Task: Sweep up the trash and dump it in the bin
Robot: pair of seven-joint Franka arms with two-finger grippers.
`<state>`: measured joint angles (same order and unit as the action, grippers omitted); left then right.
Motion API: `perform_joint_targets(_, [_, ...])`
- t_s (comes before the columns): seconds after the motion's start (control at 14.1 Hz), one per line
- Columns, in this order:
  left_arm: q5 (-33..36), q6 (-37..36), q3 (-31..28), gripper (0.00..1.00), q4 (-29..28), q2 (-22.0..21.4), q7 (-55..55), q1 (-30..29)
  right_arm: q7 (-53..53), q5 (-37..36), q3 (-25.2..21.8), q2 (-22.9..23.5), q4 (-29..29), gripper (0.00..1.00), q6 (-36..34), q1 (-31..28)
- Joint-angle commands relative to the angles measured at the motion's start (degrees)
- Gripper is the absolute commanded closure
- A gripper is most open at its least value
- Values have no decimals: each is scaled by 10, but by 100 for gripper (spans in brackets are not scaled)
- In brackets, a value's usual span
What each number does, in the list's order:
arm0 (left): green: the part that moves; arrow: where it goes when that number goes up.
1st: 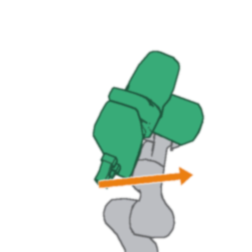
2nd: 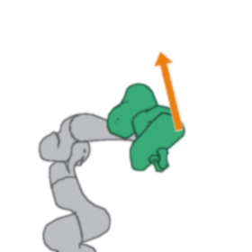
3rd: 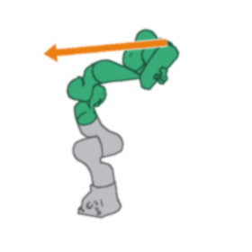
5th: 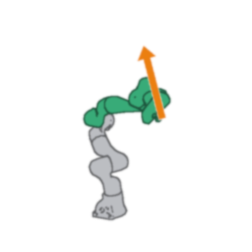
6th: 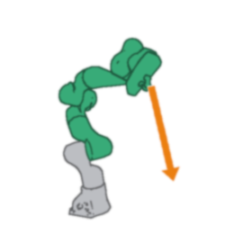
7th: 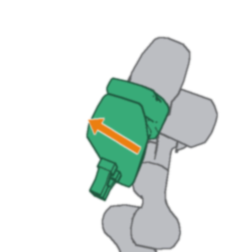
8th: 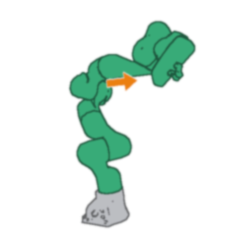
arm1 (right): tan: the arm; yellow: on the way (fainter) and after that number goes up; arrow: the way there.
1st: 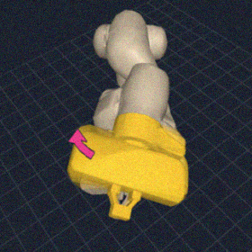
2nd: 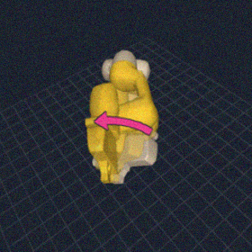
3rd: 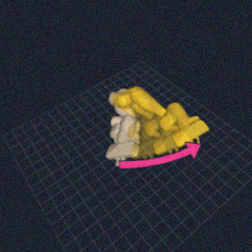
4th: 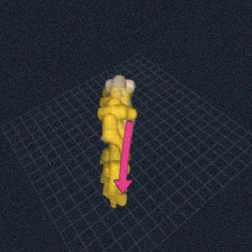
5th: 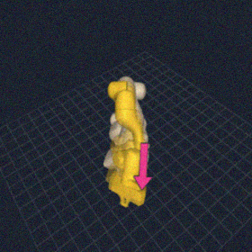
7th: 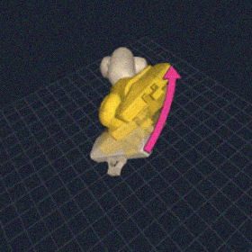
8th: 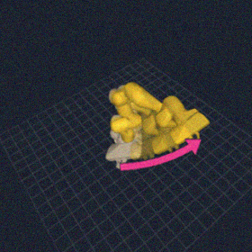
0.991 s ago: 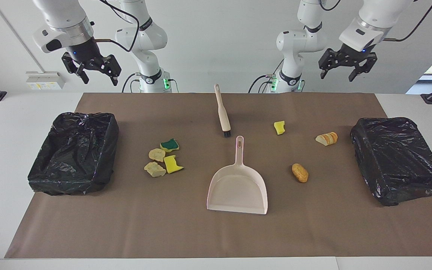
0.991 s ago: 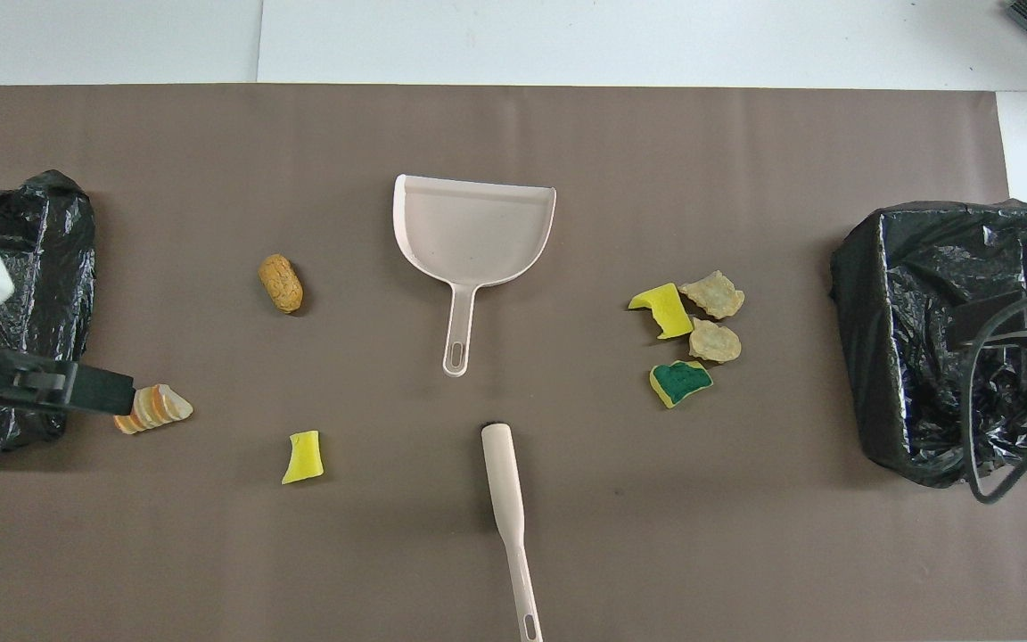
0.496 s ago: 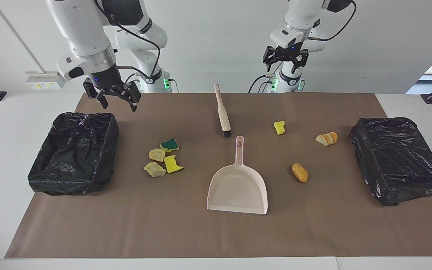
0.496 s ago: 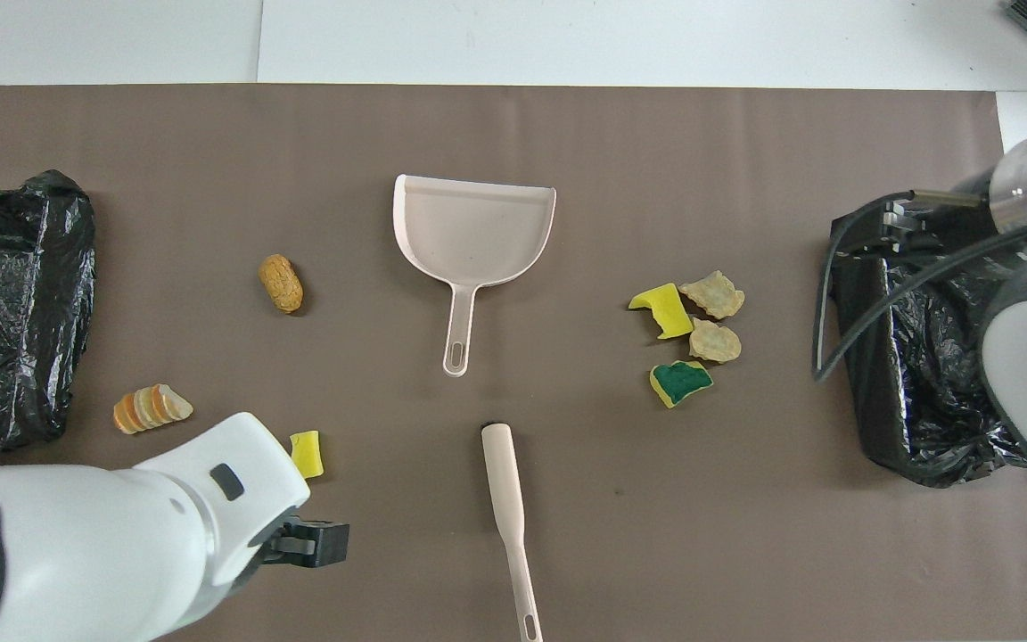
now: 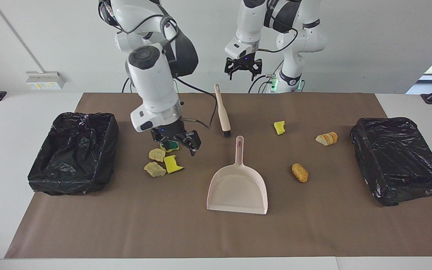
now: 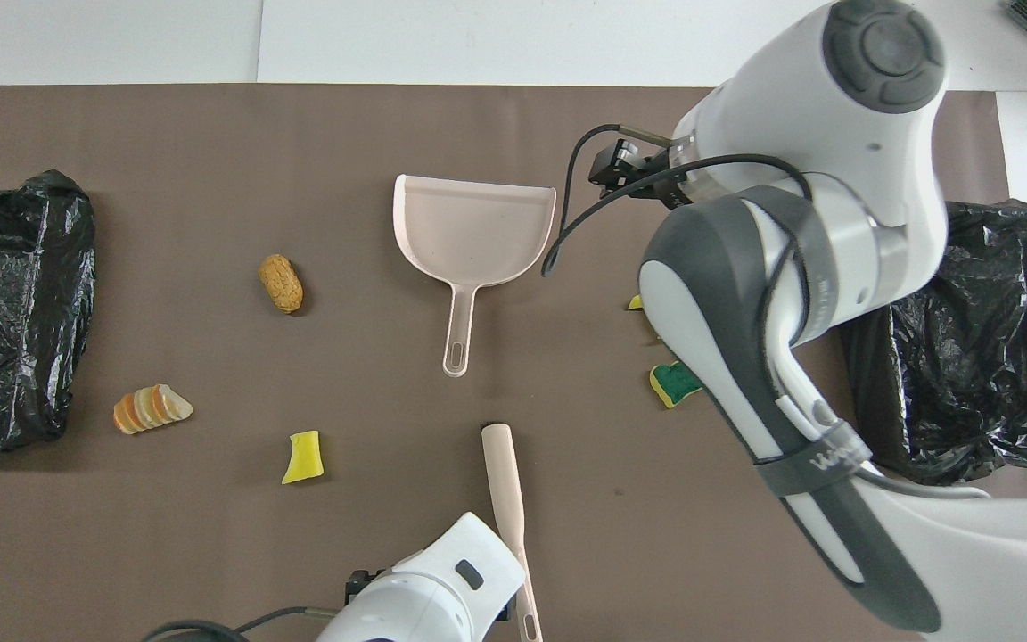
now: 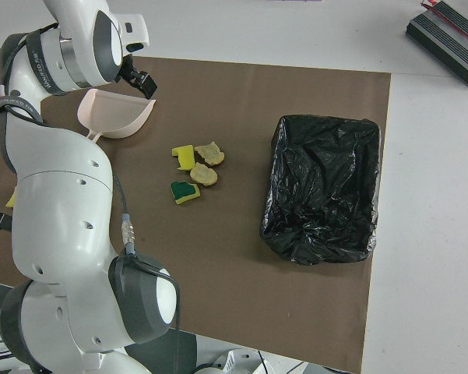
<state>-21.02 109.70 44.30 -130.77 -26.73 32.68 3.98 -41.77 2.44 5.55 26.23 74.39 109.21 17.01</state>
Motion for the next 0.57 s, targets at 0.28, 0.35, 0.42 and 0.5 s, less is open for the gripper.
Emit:
perform_joint_targets(0.28, [-32,238,114,0,-84,94,91,2,-138,10,0,79,-28,0,32,100])
perform_joint_targets(0.35, [-31,263,114,0,-84,137,90,2,-142,11,0,83,-23,0,39,111])
perform_joint_targets(0.42, [-31,276,114,0,-84,162,90,2,-140,10,0,87,-21,0,41,120])
perform_joint_targets(0.5, [-31,281,114,0,-84,169,90,2,-136,6,0,96,-22,0,43,129])
